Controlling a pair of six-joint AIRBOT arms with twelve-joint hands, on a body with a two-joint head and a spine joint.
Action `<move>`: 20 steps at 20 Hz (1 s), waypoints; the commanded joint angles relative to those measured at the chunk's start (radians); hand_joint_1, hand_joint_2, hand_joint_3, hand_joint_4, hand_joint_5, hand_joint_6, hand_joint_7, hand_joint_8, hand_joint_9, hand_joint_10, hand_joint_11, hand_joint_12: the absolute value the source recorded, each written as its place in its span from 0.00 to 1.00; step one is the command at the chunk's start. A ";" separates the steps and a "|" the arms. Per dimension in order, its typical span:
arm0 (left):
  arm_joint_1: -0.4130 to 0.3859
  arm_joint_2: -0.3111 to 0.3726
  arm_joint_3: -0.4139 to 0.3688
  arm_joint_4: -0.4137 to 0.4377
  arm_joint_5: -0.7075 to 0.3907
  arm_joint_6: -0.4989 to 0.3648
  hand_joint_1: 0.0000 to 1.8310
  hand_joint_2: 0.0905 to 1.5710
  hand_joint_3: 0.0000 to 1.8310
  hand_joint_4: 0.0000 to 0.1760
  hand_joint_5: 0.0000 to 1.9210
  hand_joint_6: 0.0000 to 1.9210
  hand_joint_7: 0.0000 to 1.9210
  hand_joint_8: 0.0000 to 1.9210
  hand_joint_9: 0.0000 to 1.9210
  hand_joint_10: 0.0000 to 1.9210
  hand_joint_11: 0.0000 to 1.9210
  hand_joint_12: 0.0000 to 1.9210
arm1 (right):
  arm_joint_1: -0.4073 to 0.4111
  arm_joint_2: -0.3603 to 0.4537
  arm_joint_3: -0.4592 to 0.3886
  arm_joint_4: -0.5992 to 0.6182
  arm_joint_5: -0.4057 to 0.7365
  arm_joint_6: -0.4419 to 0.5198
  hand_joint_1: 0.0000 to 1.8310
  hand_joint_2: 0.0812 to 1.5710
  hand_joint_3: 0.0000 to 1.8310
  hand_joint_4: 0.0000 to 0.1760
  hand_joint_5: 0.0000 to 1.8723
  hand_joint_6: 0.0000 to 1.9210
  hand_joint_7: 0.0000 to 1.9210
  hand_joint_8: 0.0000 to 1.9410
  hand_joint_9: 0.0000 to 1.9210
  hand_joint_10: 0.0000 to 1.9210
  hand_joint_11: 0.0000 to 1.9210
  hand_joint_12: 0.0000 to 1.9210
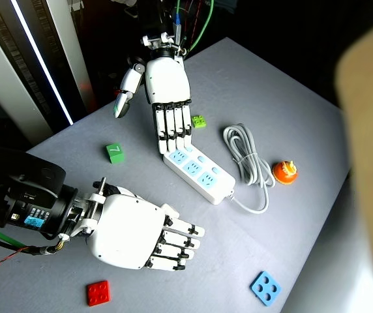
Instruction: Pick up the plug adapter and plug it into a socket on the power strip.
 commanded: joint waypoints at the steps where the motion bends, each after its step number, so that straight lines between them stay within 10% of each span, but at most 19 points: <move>1: 0.008 -0.012 -0.002 -0.003 0.012 -0.011 0.00 0.70 0.00 0.00 0.06 0.00 0.06 0.00 0.05 0.00 0.00 0.17 | 0.004 0.004 0.006 -0.004 0.058 0.000 0.59 0.71 0.00 0.00 0.06 0.00 0.06 0.00 0.08 0.00 0.00 0.28; 9: 0.009 -0.021 0.006 -0.003 0.023 -0.003 0.00 0.71 0.00 0.00 0.07 0.00 0.06 0.00 0.06 0.00 0.00 0.19 | 0.003 -0.003 0.010 -0.004 0.062 -0.006 0.63 0.69 0.00 0.00 0.16 0.01 0.16 0.01 0.18 0.01 0.04 0.44; 14: 0.010 -0.021 0.007 -0.003 0.031 -0.003 0.00 0.71 0.00 0.00 0.06 0.00 0.06 0.00 0.05 0.00 0.00 0.18 | 0.001 -0.010 0.011 -0.004 0.065 -0.006 0.64 0.73 0.00 0.00 0.40 0.01 0.41 0.00 0.42 0.01 0.24 0.51; 15: 0.010 -0.021 0.007 -0.003 0.032 -0.003 0.00 0.71 0.00 0.00 0.07 0.00 0.06 0.00 0.05 0.00 0.00 0.19 | 0.000 -0.010 0.011 -0.004 0.066 -0.006 0.66 0.76 0.00 0.00 0.43 0.50 0.51 0.40 0.51 0.02 0.34 0.47; 16: 0.010 -0.021 0.007 -0.003 0.032 -0.004 0.00 0.71 0.00 0.00 0.06 0.00 0.05 0.00 0.04 0.00 0.00 0.17 | 0.000 -0.012 0.012 -0.004 0.066 -0.006 0.73 0.74 0.00 0.00 0.40 0.59 0.49 0.51 0.46 0.56 0.38 0.53; 18: 0.010 -0.021 0.007 -0.003 0.030 -0.005 0.00 0.71 0.00 0.00 0.06 0.00 0.05 0.00 0.04 0.00 0.00 0.16 | -0.002 -0.013 0.012 -0.004 0.066 -0.006 0.75 0.71 0.00 0.00 0.45 0.51 0.50 0.54 0.48 0.67 0.44 0.59; 20: 0.010 -0.021 0.007 -0.003 0.029 -0.006 0.00 0.71 0.00 0.00 0.07 0.00 0.06 0.00 0.05 0.00 0.00 0.20 | -0.003 -0.013 0.012 -0.004 0.066 -0.007 0.68 0.72 0.00 0.00 0.46 0.53 0.51 0.60 0.48 0.53 0.46 0.63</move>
